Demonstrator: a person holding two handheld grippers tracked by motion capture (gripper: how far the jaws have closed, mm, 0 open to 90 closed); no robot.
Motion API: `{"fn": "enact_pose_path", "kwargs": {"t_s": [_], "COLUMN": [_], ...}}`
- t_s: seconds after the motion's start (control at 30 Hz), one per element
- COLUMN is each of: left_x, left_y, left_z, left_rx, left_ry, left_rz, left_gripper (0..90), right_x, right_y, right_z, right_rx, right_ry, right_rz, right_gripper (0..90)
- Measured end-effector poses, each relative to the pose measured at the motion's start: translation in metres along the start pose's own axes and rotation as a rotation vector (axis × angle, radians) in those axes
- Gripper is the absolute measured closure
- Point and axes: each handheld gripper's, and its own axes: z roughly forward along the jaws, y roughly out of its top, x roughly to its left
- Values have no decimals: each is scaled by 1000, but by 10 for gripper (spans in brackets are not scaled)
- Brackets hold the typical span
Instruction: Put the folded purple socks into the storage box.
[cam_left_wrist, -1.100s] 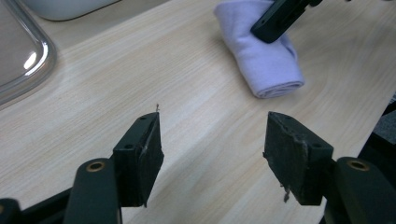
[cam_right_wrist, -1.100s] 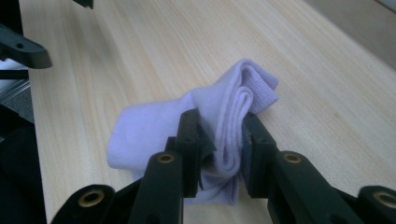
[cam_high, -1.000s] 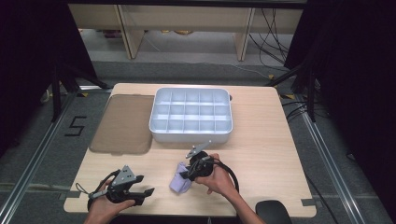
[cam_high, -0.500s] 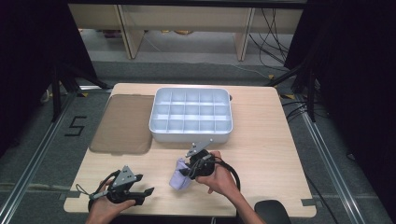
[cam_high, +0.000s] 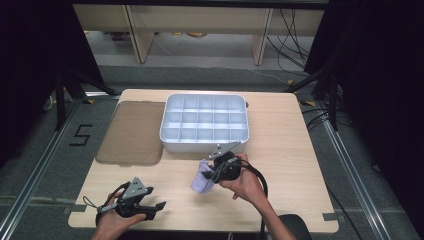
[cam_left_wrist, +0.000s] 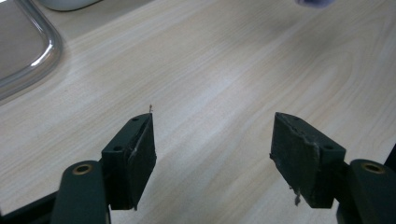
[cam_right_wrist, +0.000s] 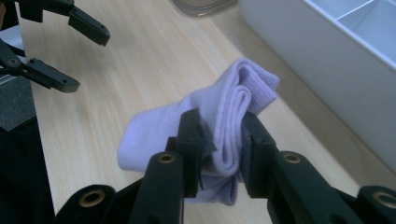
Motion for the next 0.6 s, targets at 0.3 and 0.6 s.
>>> {"fn": "enact_pose_path", "kwargs": {"t_s": [0.3, 0.6], "left_x": [7, 6], "left_y": [0, 0], "left_z": [-2, -2], "left_rx": [2, -2], "left_ry": [16, 13], "left_rz": [-6, -12], "left_gripper": [304, 303], "right_x": [-16, -29], "right_y": [4, 6], "right_z": [-15, -30], "right_rx": [1, 0], "right_ry": [-31, -77], "right_rz": [26, 38], "right_gripper": [732, 732]}}
